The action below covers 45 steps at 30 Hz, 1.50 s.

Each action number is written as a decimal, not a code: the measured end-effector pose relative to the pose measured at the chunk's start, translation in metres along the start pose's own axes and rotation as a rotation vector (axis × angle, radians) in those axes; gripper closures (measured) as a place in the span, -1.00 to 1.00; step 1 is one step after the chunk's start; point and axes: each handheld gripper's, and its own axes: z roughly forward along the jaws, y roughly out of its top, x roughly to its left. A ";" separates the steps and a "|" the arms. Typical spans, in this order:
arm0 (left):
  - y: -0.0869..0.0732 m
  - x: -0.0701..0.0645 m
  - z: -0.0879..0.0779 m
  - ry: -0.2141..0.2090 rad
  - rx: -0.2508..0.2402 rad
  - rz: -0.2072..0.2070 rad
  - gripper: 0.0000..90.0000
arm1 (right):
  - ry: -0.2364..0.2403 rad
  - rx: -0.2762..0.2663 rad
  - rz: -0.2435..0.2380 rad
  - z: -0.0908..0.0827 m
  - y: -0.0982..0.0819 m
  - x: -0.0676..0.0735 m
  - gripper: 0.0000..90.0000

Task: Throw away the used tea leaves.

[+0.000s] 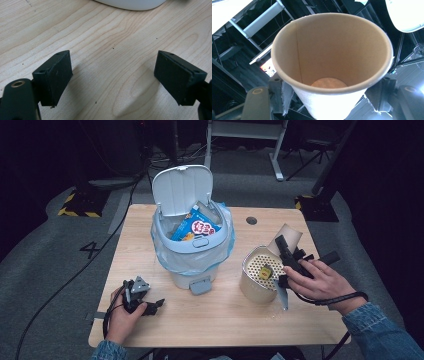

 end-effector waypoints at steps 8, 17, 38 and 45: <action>0.000 0.000 0.000 0.000 0.000 0.000 -0.66 | 0.081 -0.075 0.292 0.004 -0.014 -0.002 -0.30; 0.000 0.000 -0.001 0.005 0.001 0.005 -0.66 | 0.305 -0.288 0.907 0.015 -0.048 -0.003 -0.31; 0.000 0.000 0.000 -0.001 0.000 -0.002 -0.66 | 0.906 -0.766 2.017 0.041 -0.068 0.037 -0.34; 0.000 0.000 0.000 0.000 0.000 -0.001 -0.66 | 0.992 -0.860 2.089 0.045 -0.073 0.039 -0.35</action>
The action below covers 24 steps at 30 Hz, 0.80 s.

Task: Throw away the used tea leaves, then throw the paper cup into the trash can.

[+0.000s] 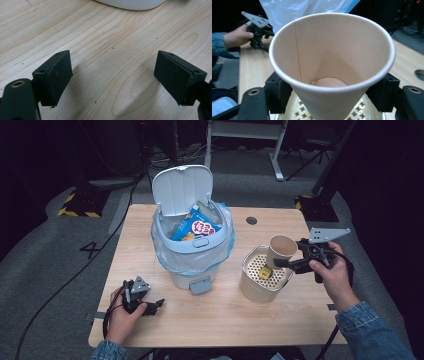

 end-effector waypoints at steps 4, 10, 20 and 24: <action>0.000 0.000 0.000 0.001 0.001 0.001 -0.66 | -0.017 0.020 0.050 0.000 0.002 0.001 -0.35; 0.000 0.000 0.000 0.001 0.000 0.001 -0.66 | -0.032 0.014 0.045 0.001 0.010 0.001 -0.35; 0.000 0.000 0.000 -0.001 0.000 0.000 -0.66 | -0.073 0.015 0.037 0.004 0.027 0.003 -0.36; 0.000 0.000 0.000 0.000 0.000 0.000 -0.66 | -0.061 0.007 0.027 0.010 0.040 0.004 -0.36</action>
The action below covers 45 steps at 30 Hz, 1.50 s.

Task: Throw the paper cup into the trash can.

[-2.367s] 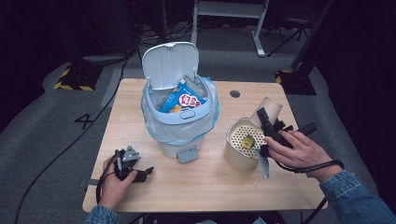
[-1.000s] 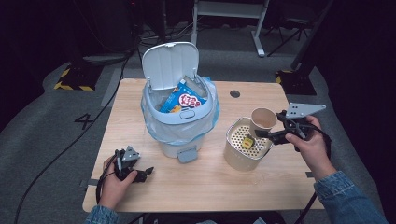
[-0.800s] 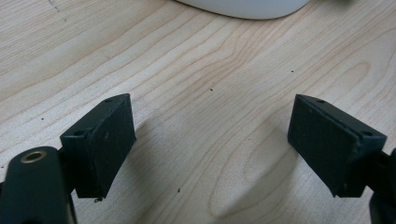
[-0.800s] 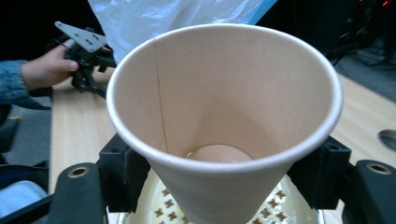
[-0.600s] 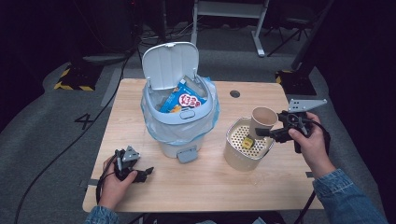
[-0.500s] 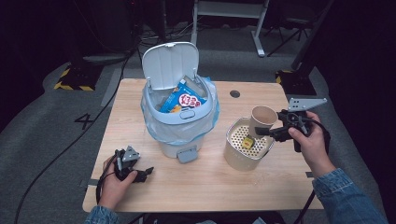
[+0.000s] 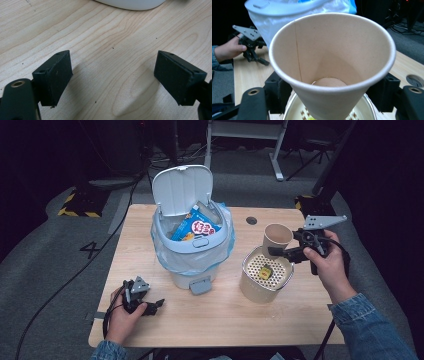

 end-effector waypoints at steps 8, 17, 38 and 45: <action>0.000 0.000 0.000 0.000 0.000 0.000 -0.66 | 0.051 -0.020 -0.026 0.010 0.030 -0.004 -0.35; 0.000 0.000 0.000 0.000 0.000 0.000 -0.66 | 0.116 -0.031 -0.093 0.026 0.065 -0.007 -0.35; 0.000 0.000 0.000 0.000 -0.003 -0.006 -0.66 | 0.237 -0.035 -0.161 0.091 0.128 0.013 -0.35; 0.000 0.000 0.000 0.000 -0.002 -0.003 -0.66 | 0.249 -0.038 -0.142 0.122 0.135 0.023 -0.36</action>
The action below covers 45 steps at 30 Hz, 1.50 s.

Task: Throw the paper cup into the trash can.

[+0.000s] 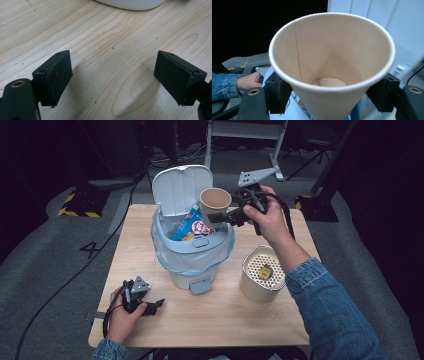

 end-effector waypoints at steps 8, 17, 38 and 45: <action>0.000 0.000 0.000 0.000 0.000 0.000 -0.66 | 0.025 0.051 0.001 0.033 0.000 0.005 -0.37; 0.000 0.000 0.000 0.000 0.000 0.000 -0.66 | -0.072 0.027 0.041 0.054 -0.003 0.015 -0.64; 0.000 0.000 0.000 -0.001 0.002 0.002 -0.66 | -0.235 -0.036 0.032 -0.032 -0.022 0.013 -0.56; 0.000 0.002 0.000 -0.007 0.002 0.012 -0.67 | -0.301 -0.009 0.049 -0.068 -0.038 0.018 -0.51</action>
